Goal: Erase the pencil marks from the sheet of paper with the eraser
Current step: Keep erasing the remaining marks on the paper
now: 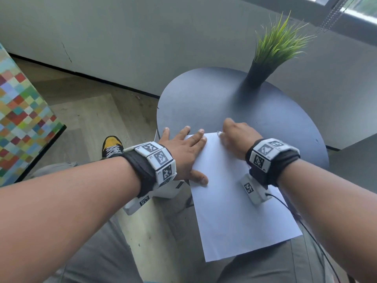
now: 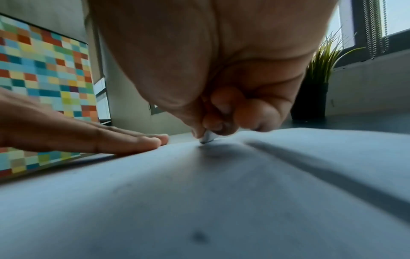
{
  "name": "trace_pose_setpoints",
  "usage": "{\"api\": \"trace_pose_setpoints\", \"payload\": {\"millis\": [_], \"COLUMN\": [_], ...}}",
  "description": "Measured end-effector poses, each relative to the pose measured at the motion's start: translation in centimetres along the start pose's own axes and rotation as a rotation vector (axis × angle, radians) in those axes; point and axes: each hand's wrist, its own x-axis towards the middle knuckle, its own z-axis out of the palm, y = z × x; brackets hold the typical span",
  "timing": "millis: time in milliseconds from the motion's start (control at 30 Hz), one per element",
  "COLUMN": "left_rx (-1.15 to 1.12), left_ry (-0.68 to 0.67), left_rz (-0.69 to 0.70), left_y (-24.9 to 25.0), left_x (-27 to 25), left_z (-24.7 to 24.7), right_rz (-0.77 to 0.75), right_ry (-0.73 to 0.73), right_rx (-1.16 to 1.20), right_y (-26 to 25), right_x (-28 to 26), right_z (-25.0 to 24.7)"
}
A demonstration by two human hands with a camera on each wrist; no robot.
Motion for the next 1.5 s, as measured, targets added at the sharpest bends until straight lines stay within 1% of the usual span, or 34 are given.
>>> {"api": "trace_pose_setpoints", "payload": {"millis": [33,133,167,267,300,333,433,467,500,600,667,767,833,900,933,1000,1033,1100,1167,1300,1400,1500], "left_rx": [-0.001,-0.010,-0.014,-0.010,-0.010,-0.012,-0.014,-0.011,-0.005,0.002,-0.009,-0.025,0.015,0.037,0.010,-0.058,-0.098,-0.157,-0.124,-0.005,0.050,0.045], "left_ry": [-0.001,0.006,0.006,0.002,-0.001,-0.004,-0.001,-0.003,-0.006,0.001,0.013,0.057,0.147,0.234,0.235,0.189,0.172,0.183,0.188,0.059,0.073,0.065], "left_rz": [0.001,-0.001,-0.003,-0.009,-0.011,-0.011,-0.012,-0.015,-0.017,-0.022,-0.038,-0.102,-0.147,-0.149,-0.133,-0.073,-0.032,0.037,0.039,0.020,0.036,0.053], "left_y": [0.0,-0.1,-0.1,0.0,0.0,-0.1,-0.1,-0.1,0.0,0.1,0.3,1.0,1.9,2.6,2.7,2.4,2.0,1.0,-0.3,-1.2,-0.8,-0.9], "left_x": [0.0,-0.1,0.0,0.1,0.1,0.1,0.1,0.1,0.1,0.0,-0.2,-0.6,-1.2,-1.7,-2.0,-2.3,-2.3,-1.8,-0.9,0.2,0.6,1.4], "left_z": [0.0,0.1,0.1,0.1,0.1,0.2,0.1,0.0,0.0,0.0,-0.1,-0.4,-0.6,-0.7,-0.8,-1.3,-1.6,-2.2,-2.2,-1.2,-0.7,-1.0], "right_rz": [0.004,-0.083,-0.088,0.060,0.087,0.073,-0.114,-0.152,-0.143,0.060,0.100,0.025,0.017,0.023,0.028,0.020,-0.005,-0.073,-0.115,-0.110,-0.085,-0.033], "right_ry": [0.005,-0.032,-0.027,0.030,0.050,0.056,0.003,-0.025,-0.023,0.046,0.060,-0.008,-0.056,-0.061,-0.054,-0.032,-0.018,0.010,0.008,0.004,0.031,0.024], "right_rx": [-0.021,-0.102,-0.114,-0.067,-0.040,-0.025,-0.003,-0.005,-0.001,0.092,0.169,0.229,0.234,0.183,0.164,0.129,0.101,0.058,0.031,-0.017,0.004,-0.002], "right_y": [-0.2,-2.0,-1.9,0.4,1.0,0.9,-1.1,-1.5,-1.4,0.8,2.1,2.3,2.3,3.0,3.4,4.0,4.1,4.1,4.0,4.0,3.9,4.0], "right_x": [-0.1,-1.5,-1.5,0.4,0.7,0.2,-2.8,-3.4,-3.3,-0.6,0.2,-1.1,-2.2,-2.4,-2.4,-2.1,-2.0,-1.7,-1.4,-1.2,-1.0,-0.6], "right_z": [0.1,1.3,1.3,-0.2,-0.6,-0.6,1.3,1.9,2.0,0.4,-0.6,-0.5,0.1,0.4,0.4,0.3,0.2,0.0,-0.1,0.0,0.1,-0.2]}}
